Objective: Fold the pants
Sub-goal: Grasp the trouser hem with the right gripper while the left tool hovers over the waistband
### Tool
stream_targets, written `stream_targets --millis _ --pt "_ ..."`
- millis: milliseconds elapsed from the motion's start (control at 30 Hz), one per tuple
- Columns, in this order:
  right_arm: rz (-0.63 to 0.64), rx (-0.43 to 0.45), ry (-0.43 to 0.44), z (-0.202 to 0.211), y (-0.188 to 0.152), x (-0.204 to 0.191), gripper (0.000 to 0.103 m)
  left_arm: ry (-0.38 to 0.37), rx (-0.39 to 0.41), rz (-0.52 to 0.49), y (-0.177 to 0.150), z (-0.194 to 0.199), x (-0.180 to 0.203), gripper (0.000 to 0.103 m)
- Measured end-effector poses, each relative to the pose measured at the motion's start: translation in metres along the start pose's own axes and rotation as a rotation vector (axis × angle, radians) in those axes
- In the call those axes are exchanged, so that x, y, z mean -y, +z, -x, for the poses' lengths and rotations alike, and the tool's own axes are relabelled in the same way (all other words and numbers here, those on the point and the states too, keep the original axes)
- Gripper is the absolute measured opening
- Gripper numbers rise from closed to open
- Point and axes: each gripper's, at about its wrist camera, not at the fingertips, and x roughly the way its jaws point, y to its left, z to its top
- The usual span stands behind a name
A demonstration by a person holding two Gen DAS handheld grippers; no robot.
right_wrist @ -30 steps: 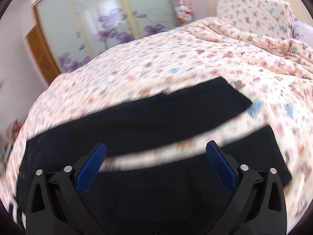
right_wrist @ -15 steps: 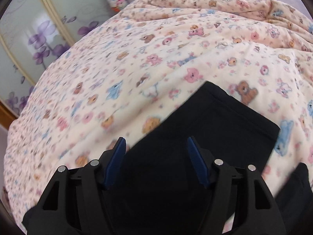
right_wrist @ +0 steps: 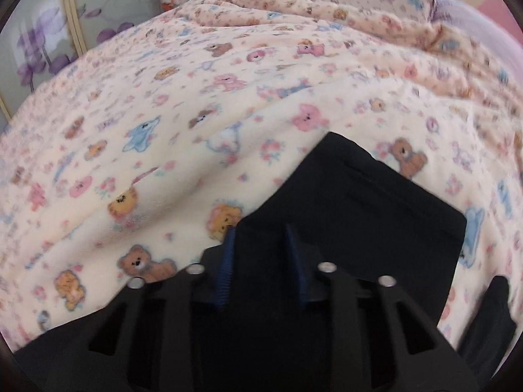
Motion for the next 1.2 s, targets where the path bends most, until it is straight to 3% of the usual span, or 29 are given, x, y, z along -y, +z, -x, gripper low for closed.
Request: stream_targets --millis 100,333,467,633,900,1033,1133,1200 --pt "-0.088 -0.010 0.121 0.010 -0.002 0.019 0.007 -0.020 -0.001 0.008 0.000 0.000 -0.002 0.101" --pt "-0.254 0.026 0.399 0.050 -0.013 0.067 0.005 -0.049 -0.026 0.072 -0.002 0.001 -0.013 0.101" --pt "-0.238 0.081 0.495 0.085 -0.023 0.087 0.005 -0.064 -0.033 0.125 -0.005 0.005 -0.022 0.101" --pt "-0.175 0.109 0.596 0.140 -0.065 0.126 0.005 -0.084 -0.009 0.189 -0.007 0.017 -0.036 0.101" --pt "-0.125 0.042 0.645 0.191 -0.190 0.192 0.005 -0.097 0.062 0.234 -0.005 0.047 -0.051 0.101" --pt "-0.067 -0.037 0.596 0.172 -0.208 0.184 0.006 -0.085 0.091 0.241 -0.001 0.060 -0.059 0.101" --pt "-0.067 -0.066 0.571 0.185 -0.206 0.187 0.019 -0.079 0.095 0.274 0.004 0.064 -0.070 0.101" --pt "-0.057 -0.047 0.564 0.203 -0.206 0.191 0.036 -0.085 0.103 0.312 0.007 0.064 -0.081 0.101"
